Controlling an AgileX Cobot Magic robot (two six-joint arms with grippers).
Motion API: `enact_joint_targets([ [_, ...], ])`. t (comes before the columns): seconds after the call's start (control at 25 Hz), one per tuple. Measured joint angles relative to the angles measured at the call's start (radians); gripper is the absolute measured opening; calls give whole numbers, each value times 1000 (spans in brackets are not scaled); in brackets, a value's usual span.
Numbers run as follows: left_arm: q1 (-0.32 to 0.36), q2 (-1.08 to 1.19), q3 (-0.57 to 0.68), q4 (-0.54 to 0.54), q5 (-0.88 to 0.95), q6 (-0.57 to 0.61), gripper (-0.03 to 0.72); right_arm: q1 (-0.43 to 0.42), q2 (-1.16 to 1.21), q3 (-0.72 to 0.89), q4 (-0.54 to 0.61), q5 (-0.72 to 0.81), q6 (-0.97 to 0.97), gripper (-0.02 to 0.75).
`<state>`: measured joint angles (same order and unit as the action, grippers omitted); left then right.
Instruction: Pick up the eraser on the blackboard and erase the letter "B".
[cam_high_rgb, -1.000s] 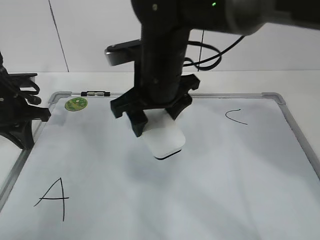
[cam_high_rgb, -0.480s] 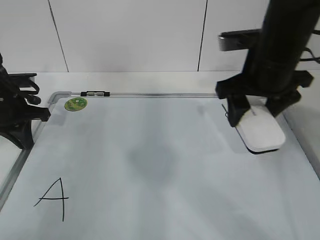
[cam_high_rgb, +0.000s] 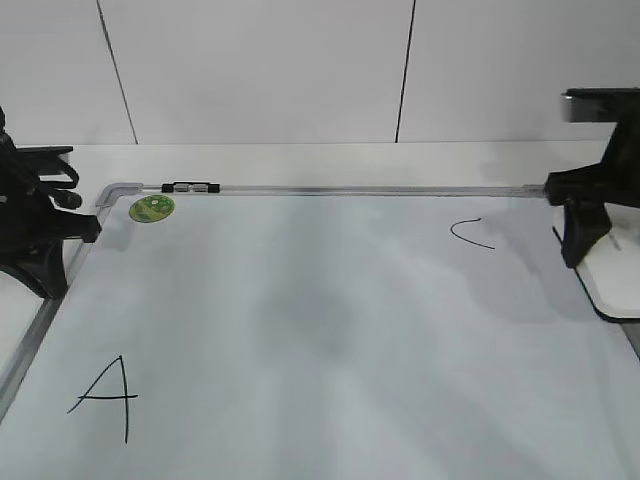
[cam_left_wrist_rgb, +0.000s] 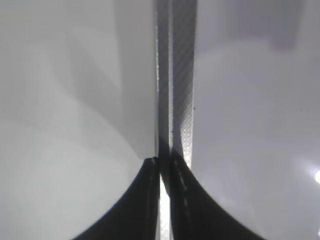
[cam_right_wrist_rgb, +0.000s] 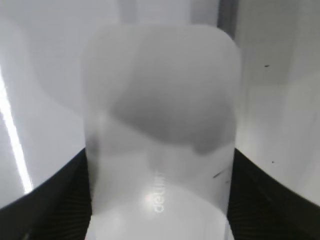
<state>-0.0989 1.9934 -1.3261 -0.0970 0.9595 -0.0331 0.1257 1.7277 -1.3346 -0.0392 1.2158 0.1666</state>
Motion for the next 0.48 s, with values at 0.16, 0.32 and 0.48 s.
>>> enact_joint_targets([
  [0.16,0,0,0,0,0,0,31,-72,0,0,31,-11,-24,545],
  [0.32,0,0,0,-2,0,0,31,-82,13,0,29,-29,-43,545],
  [0.48,0,0,0,-4,0,0,31,-82,14,0,39,-48,-78,545],
])
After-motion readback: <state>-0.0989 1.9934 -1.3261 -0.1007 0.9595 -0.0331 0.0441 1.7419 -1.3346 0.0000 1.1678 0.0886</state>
